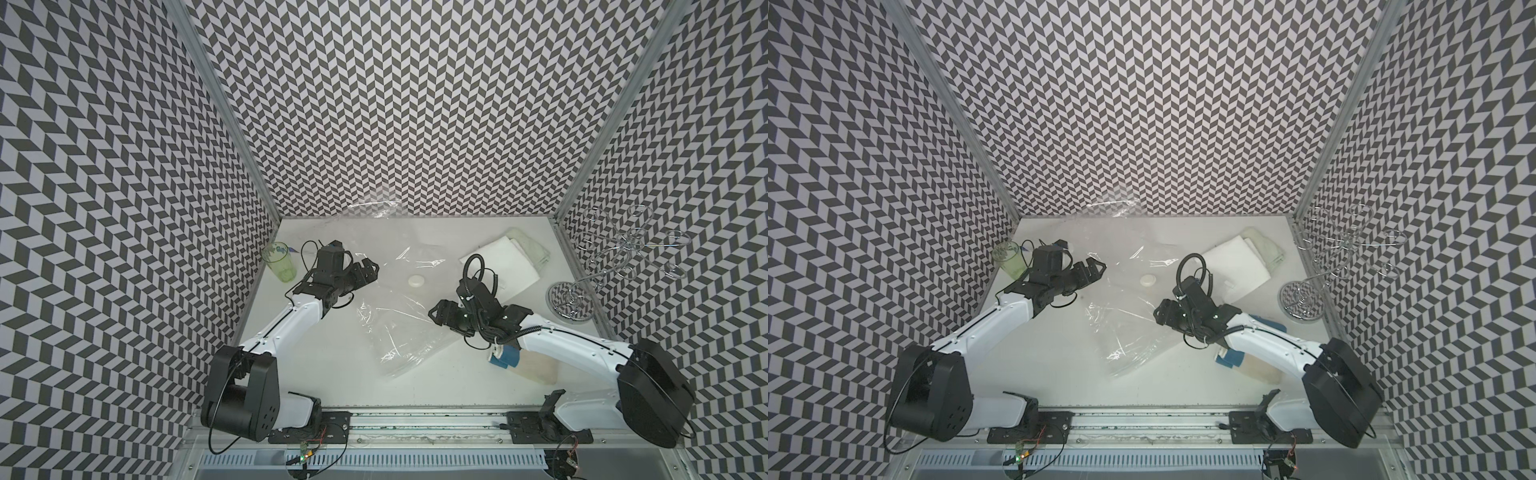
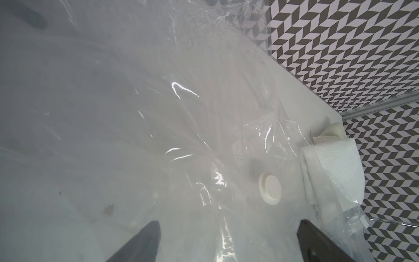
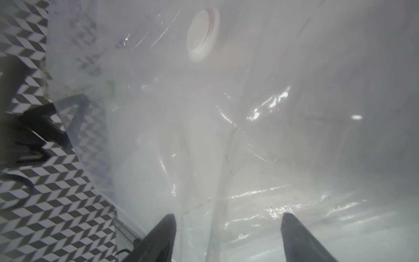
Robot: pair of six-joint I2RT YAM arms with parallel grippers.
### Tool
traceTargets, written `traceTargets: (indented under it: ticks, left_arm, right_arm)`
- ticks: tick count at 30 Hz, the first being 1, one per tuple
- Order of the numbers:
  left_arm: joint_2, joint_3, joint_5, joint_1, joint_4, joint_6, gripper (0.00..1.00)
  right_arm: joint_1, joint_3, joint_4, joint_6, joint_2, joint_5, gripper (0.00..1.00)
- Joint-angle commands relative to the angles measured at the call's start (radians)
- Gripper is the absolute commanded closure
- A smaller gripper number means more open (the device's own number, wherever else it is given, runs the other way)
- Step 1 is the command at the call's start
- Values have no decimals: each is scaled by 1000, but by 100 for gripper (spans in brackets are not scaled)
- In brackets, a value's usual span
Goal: Place the folded towel into the vacuum bag
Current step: Adjust the vacuum bag at the center of the board.
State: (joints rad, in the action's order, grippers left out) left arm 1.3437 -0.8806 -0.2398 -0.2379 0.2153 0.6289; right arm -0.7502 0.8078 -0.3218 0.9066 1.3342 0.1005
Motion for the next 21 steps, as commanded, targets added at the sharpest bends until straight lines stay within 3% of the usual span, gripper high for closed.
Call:
traceTargets:
  ticks: [1, 6, 11, 13, 17, 21]
  left_arm:
    - [-68, 9, 8, -3, 78, -31, 3]
    - [-145, 60, 13, -3, 112, -22, 3]
    - [-165, 86, -5, -3, 117, -18, 3]
    - [-161, 74, -13, -3, 131, -30, 3]
    - [-154, 76, -23, -3, 117, -37, 3]
    - [-136, 90, -35, -3, 96, -27, 3]
  right_arm:
    - [-3, 76, -229, -190, -70, -114, 22]
    - [6, 230, -412, -336, -101, -385, 19]
    - [11, 548, -575, -438, 86, -528, 19]
    - [11, 624, -611, -461, 146, -511, 19]
    - [10, 638, -621, -487, 172, -304, 19]
    - [18, 651, -647, -492, 87, -432, 18]
